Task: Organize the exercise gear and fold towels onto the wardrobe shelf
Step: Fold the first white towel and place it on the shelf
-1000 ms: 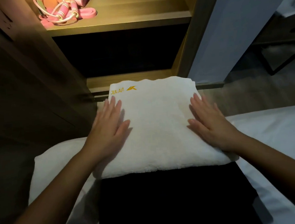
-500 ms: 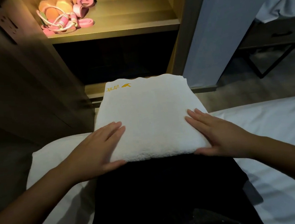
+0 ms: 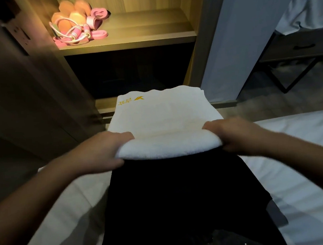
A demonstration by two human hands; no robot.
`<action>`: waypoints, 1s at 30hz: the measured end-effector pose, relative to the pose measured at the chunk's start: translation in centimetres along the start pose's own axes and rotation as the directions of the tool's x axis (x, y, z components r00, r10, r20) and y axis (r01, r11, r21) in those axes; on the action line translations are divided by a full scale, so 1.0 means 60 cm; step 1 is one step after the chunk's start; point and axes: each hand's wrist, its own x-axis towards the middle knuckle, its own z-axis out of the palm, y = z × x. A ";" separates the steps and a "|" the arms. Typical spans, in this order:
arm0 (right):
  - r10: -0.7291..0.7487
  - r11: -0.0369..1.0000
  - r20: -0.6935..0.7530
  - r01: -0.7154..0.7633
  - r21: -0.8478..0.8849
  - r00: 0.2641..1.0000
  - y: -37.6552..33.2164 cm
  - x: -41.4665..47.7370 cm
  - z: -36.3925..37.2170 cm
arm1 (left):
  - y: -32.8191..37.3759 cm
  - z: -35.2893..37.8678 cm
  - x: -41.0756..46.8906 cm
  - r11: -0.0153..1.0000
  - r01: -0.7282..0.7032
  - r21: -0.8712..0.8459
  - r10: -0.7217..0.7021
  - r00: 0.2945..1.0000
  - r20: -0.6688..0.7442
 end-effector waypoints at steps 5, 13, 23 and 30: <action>-0.174 0.831 0.418 -0.095 0.549 0.892 0.058 0.027 -0.092 | -0.043 -0.076 0.025 0.830 0.132 -0.541 0.144 0.888 0.437; 0.288 0.113 0.401 -0.447 0.888 0.870 0.131 0.100 -0.087 | -0.123 -0.098 0.084 0.430 0.475 -0.768 -0.387 0.865 0.319; 0.665 -0.151 0.401 -0.412 0.899 0.630 0.106 0.155 -0.024 | -0.121 -0.064 0.171 0.047 0.418 -0.907 -0.645 0.706 0.292; 0.757 0.169 0.187 -0.464 0.869 0.626 0.101 0.166 0.029 | -0.108 -0.005 0.129 0.024 0.468 -0.884 -0.794 0.546 0.268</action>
